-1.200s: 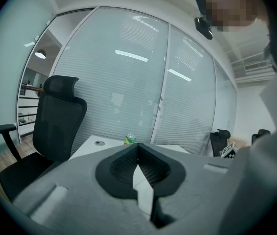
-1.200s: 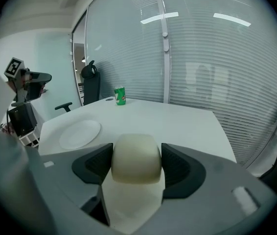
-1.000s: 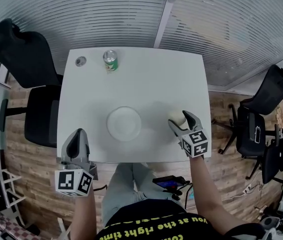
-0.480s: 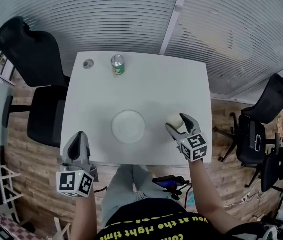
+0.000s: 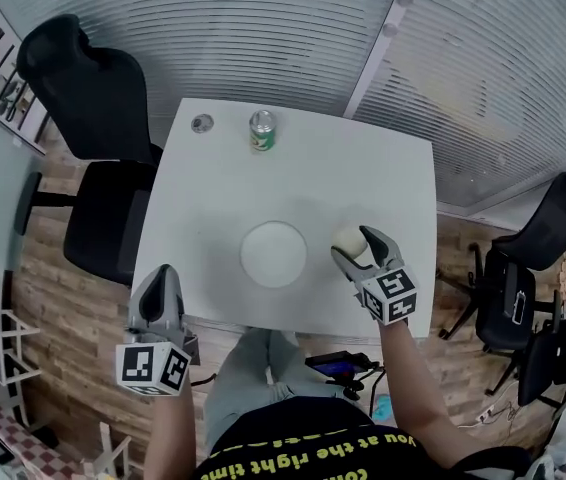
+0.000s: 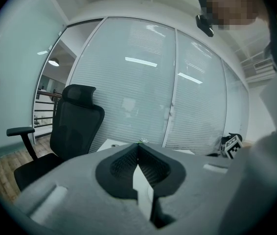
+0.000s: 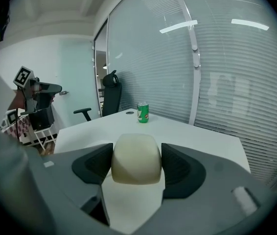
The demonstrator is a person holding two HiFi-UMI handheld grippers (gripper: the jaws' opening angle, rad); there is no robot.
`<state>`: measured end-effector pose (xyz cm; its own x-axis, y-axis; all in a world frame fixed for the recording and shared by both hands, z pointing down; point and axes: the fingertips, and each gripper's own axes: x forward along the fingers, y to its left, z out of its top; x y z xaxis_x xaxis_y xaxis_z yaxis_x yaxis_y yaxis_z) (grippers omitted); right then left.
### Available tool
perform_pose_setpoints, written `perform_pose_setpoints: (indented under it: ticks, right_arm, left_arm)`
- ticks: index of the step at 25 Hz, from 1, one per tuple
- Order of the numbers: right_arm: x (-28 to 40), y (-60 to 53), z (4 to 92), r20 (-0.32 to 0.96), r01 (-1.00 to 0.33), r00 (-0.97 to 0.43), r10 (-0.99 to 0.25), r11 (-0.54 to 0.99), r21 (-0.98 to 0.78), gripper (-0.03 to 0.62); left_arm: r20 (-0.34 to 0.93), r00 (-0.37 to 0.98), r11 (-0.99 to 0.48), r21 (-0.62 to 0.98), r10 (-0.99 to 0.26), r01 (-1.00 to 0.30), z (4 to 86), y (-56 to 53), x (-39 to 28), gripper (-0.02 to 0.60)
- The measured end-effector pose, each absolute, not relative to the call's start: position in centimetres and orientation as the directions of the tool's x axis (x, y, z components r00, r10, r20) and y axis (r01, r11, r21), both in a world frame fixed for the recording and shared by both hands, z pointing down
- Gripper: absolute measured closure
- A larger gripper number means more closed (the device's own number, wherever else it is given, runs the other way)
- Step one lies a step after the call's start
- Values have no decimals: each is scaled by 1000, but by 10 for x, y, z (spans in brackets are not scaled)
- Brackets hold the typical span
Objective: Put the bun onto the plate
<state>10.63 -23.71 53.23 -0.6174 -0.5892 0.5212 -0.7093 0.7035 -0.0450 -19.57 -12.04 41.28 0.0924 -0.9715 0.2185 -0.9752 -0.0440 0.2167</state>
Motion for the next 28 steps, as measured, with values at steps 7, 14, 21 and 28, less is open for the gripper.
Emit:
perform_pose_setpoints:
  ticks: [7, 14, 21, 28]
  right_arm:
    - [68, -234, 527, 505, -655, -669, -546, 754, -53, 276]
    - [33, -230, 526, 496, -604, -709, -501, 795, -59, 276]
    - [5, -223, 526, 489, -553, -744, -455, 830, -69, 276]
    - [-17, -219, 531, 486, -511, -768, -417, 857, -73, 276]
  left_arm:
    - [218, 48, 1, 219, -975, -976, 411, -105, -212, 581]
    - [225, 7, 44, 221, -974, -974, 413, -90, -229, 581]
    - [231, -26, 79, 220, -973, -972, 415, -78, -240, 581]
    - [241, -52, 108, 223, -969, -969, 419, -70, -249, 580]
